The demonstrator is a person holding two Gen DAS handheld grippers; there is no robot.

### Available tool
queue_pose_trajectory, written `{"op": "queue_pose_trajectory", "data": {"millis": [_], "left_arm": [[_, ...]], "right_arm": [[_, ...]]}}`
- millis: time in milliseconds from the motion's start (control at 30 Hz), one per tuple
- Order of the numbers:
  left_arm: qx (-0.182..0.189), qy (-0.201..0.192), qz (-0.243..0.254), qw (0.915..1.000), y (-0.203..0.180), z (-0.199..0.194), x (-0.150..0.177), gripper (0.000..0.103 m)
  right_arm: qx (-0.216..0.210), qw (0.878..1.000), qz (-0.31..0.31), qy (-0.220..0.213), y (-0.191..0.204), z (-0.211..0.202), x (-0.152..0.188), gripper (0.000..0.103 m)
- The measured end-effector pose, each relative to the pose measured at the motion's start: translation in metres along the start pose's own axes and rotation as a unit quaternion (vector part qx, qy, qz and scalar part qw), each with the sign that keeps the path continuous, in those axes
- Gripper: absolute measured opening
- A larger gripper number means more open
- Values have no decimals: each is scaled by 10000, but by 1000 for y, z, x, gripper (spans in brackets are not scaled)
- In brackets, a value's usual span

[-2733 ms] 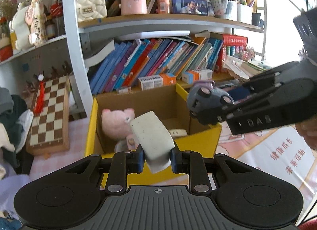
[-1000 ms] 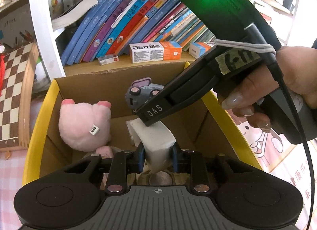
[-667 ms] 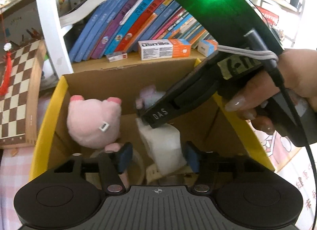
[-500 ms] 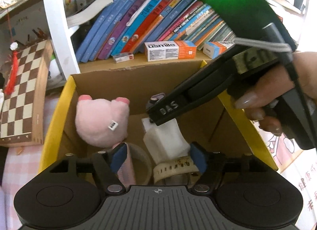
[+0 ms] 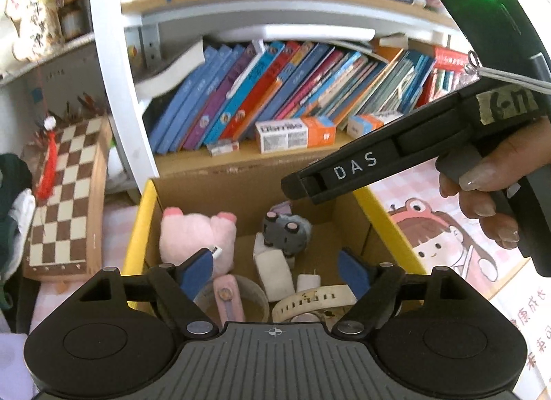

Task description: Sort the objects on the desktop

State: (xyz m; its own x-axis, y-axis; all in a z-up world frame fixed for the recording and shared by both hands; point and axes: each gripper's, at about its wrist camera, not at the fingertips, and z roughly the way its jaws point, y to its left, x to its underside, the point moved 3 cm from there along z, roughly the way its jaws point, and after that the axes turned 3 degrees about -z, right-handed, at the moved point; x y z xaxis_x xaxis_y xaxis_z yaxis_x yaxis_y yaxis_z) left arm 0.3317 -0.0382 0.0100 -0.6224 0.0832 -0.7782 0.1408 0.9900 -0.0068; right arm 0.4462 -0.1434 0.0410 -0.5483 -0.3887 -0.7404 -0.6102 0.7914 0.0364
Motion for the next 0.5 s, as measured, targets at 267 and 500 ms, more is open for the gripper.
{"op": "queue_pose_trajectory", "data": {"millis": [267,500], "left_arm": [[54,-269,69,9996,-2,-35,6,85],[68,-339,14,9994,5,-61,20,85]], "right_arm": [[161,9995,-44,-259,16,-33,8,72],[239,9989,-21,-403,38,-59,22,75]]}}
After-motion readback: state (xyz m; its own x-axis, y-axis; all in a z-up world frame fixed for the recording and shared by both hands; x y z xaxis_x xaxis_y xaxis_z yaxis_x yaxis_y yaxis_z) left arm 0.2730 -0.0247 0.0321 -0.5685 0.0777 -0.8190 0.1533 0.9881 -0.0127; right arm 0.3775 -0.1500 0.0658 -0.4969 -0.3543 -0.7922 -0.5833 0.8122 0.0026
